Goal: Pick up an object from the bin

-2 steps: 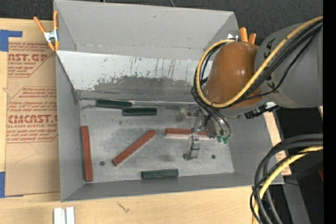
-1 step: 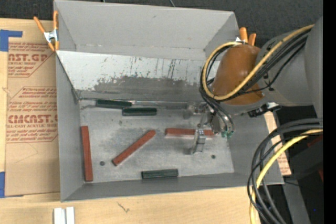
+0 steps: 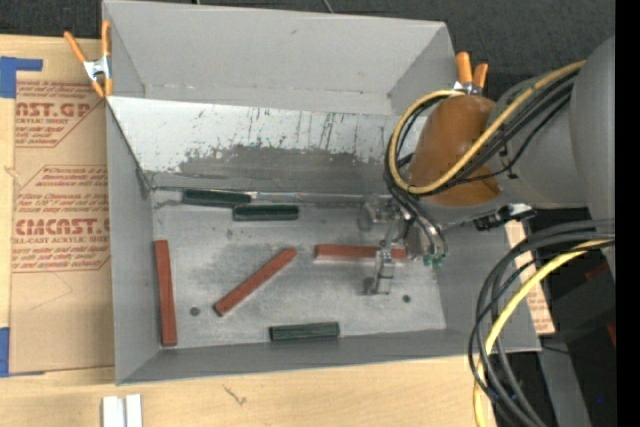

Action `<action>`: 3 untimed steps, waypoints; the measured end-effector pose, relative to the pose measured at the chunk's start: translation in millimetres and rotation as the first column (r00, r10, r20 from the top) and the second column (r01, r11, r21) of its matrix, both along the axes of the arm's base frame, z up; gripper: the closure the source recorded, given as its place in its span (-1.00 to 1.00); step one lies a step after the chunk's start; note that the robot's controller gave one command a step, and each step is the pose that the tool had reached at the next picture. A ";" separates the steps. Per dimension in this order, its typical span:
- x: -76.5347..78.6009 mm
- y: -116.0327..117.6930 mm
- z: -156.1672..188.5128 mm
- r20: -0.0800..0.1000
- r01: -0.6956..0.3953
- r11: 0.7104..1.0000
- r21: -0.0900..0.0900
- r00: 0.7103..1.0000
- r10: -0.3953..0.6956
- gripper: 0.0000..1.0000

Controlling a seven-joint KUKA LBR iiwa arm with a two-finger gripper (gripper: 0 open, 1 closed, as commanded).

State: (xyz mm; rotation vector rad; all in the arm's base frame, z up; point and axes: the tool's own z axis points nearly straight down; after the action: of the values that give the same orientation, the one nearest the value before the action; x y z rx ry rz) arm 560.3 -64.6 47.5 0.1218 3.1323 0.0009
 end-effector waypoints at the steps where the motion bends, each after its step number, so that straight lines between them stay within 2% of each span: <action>1: -12.2 36.4 23.2 -0.006 0.010 1.000 0.001 1.000 -0.010 -1.00; 2: -27.8 32.0 21.8 -0.008 -0.027 1.000 0.000 1.000 0.027 -1.00; 3: -11.7 37.3 23.1 -0.005 0.010 1.000 0.001 1.000 -0.010 1.00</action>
Offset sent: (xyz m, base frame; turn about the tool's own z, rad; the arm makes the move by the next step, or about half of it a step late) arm -0.0272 0.0312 0.0225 -0.0252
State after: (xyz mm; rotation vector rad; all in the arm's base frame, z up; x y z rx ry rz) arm 548.5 -27.3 70.7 0.1374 3.1363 0.0017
